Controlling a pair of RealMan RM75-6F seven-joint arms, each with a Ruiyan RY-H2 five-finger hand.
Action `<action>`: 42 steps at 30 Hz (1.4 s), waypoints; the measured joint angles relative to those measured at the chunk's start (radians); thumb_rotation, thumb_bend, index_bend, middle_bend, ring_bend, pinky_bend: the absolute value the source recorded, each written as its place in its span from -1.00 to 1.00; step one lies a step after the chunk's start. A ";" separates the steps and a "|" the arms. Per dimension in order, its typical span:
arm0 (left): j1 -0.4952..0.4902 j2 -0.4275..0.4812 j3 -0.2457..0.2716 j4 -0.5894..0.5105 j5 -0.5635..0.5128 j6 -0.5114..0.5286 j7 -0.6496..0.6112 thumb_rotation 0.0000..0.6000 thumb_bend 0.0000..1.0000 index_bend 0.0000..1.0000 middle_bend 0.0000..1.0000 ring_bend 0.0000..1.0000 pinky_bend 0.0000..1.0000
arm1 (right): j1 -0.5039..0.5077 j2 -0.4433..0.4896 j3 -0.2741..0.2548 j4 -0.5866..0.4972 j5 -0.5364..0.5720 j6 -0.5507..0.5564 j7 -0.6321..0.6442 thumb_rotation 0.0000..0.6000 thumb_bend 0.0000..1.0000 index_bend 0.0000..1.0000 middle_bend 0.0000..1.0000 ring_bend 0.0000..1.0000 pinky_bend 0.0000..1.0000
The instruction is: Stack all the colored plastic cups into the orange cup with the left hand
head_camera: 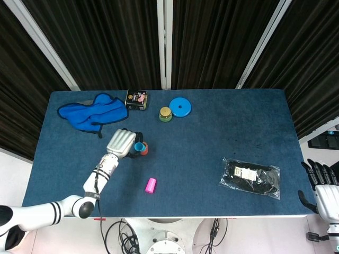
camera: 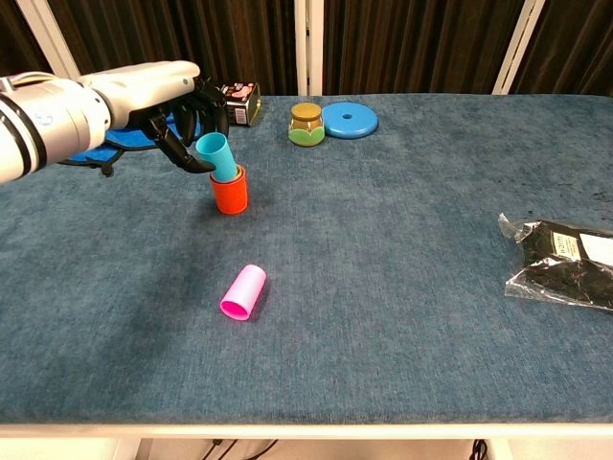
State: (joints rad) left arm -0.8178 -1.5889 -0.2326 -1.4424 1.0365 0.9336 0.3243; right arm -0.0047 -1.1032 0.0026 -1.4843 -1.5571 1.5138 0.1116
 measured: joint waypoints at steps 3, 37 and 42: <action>-0.003 -0.011 -0.001 0.021 0.012 0.006 -0.016 1.00 -0.47 0.02 0.00 0.03 -0.19 | -0.004 0.003 0.000 0.000 0.001 0.005 0.002 1.00 -0.35 -1.00 -1.00 -1.00 -1.00; 0.060 0.098 0.073 -0.142 0.100 0.126 0.038 1.00 -0.58 -0.49 -0.33 -0.43 -0.33 | -0.009 -0.006 0.005 0.036 0.015 0.005 0.037 1.00 -0.35 -1.00 -1.00 -1.00 -1.00; 0.165 0.161 0.173 -0.270 0.189 0.242 0.062 1.00 -0.62 -0.56 -0.34 -0.43 -0.34 | -0.013 0.000 0.010 0.029 0.006 0.031 0.041 1.00 -0.35 -1.00 -1.00 -1.00 -1.00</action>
State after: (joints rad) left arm -0.6524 -1.4280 -0.0592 -1.7125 1.2259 1.1753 0.3863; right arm -0.0176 -1.1035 0.0129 -1.4551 -1.5512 1.5447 0.1526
